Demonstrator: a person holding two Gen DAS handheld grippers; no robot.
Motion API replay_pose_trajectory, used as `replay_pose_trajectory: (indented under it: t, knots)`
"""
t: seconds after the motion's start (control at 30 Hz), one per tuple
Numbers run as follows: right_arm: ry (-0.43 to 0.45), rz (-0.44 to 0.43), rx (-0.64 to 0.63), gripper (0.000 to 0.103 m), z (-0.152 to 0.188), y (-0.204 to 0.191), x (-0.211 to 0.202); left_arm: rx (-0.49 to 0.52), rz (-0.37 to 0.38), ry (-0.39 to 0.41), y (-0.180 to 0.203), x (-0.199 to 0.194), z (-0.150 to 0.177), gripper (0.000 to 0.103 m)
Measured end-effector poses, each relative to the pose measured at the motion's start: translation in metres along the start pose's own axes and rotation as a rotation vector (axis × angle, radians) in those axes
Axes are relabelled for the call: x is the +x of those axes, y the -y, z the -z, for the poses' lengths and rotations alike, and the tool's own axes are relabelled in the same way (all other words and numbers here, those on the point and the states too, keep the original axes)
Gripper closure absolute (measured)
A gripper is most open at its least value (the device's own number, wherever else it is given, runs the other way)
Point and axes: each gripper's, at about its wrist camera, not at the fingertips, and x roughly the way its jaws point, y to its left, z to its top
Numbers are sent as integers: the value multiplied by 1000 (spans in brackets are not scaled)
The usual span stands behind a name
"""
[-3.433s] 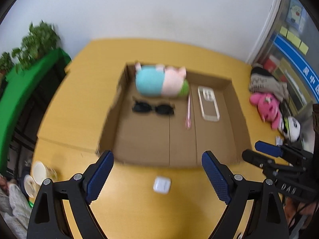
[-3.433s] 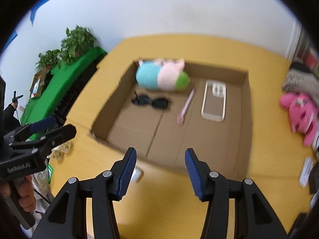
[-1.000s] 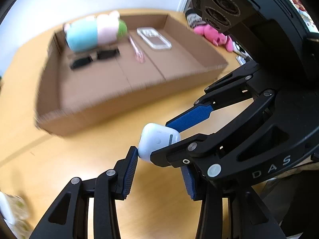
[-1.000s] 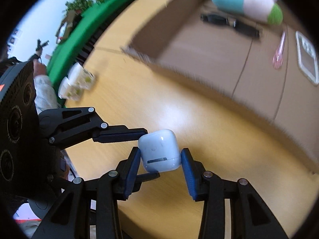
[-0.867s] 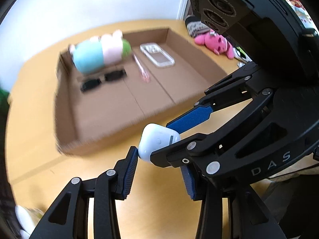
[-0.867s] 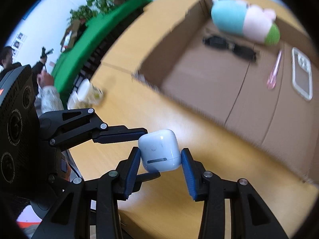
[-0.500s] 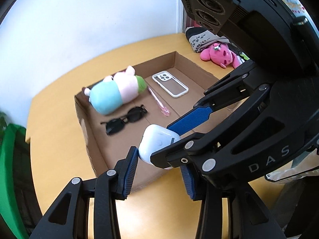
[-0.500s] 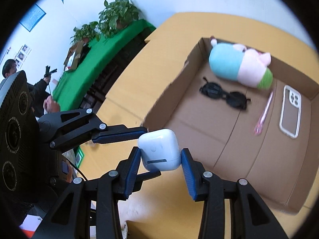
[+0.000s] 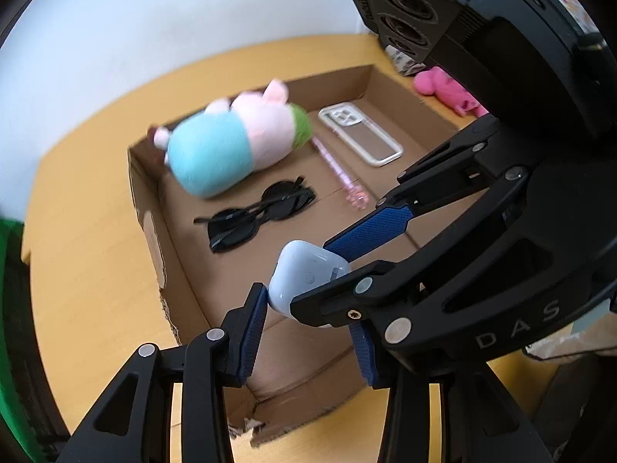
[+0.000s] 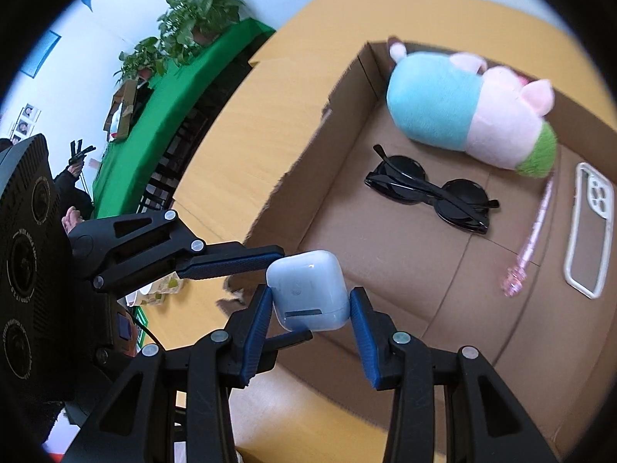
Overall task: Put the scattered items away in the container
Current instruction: 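Carry the earbud case into the box and open the left gripper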
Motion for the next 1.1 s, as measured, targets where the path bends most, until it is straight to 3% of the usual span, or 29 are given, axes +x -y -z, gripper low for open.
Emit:
replay_pose_trajectory:
  t: [0.23, 0.43, 0.73, 0.83, 0.97, 1.0, 1.03, 1.1]
  knots:
    - [-105, -55, 22, 66, -25, 29, 42, -135, 6, -139, -28, 45, -9, 59]
    - [-166, -64, 23, 69, -25, 47, 71, -161, -15, -292, -26, 84, -10, 59]
    - [-192, -77, 77, 71, -14, 68, 93, -202, -8, -385, -23, 111, 1, 56]
    - [-168, -84, 59, 77, -15, 69, 92, -220, -40, -413, -25, 115, 5, 52]
    - [-112, -86, 36, 74, -13, 75, 83, -227, -101, -428, -23, 111, 11, 51]
    - [-9, -28, -161, 68, -13, 78, 77, -232, -103, -418, -22, 107, 12, 50]
    - [4, -27, -161, 59, -13, 80, 69, -238, -112, -402, -20, 100, 13, 48]
    - [52, 9, -183, 48, -5, 80, 51, -250, -150, -368, -17, 85, 14, 33]
